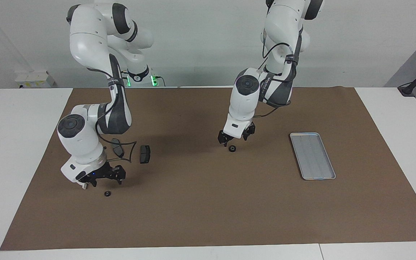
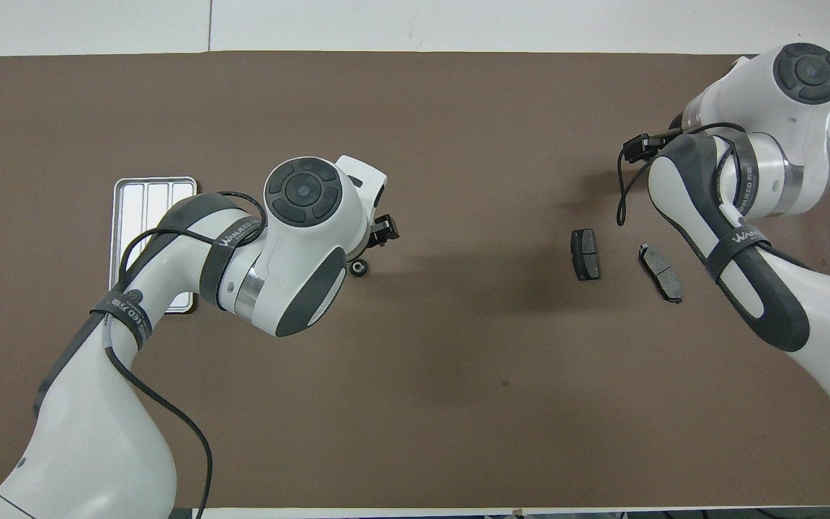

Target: Pick bearing gear from pile to tray

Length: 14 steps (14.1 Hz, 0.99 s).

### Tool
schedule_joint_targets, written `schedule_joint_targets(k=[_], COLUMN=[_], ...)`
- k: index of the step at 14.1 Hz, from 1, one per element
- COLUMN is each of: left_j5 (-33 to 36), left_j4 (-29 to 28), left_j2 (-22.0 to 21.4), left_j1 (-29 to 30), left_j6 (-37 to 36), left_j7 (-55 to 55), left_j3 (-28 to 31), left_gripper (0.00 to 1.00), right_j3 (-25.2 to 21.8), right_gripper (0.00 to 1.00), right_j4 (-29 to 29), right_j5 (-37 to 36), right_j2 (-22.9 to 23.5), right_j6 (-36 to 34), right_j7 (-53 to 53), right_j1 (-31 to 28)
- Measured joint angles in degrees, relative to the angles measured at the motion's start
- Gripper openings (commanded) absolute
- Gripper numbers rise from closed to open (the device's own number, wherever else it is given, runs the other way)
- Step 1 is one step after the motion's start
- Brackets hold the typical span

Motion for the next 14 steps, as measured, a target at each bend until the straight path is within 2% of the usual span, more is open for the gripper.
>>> schedule_joint_targets(k=[5, 8, 14], left_j5=[0.0, 0.0, 0.0], left_j4=[-6.47, -7.29, -7.49], left_j2=[0.12, 0.12, 1.11], left_j1=[-0.36, -0.37, -0.85], left_j6=[6.46, 7.51, 8.32], left_j7=[-1.08, -2.13, -2.73], left_j3=[-0.05, -0.08, -0.05], left_gripper=[1.0, 0.93, 0.88], right_j3=[0.28, 0.16, 0.1], right_gripper=[1.0, 1.0, 0.95], right_j4=[-0.35, -0.36, -0.05], right_j5=[0.01, 0.01, 0.0], right_j2=[0.49, 1.82, 3.8], right_j6=[0.05, 1.99, 3.01], right_j7=[5.59, 5.97, 5.97], right_j1=[0.05, -0.19, -0.63])
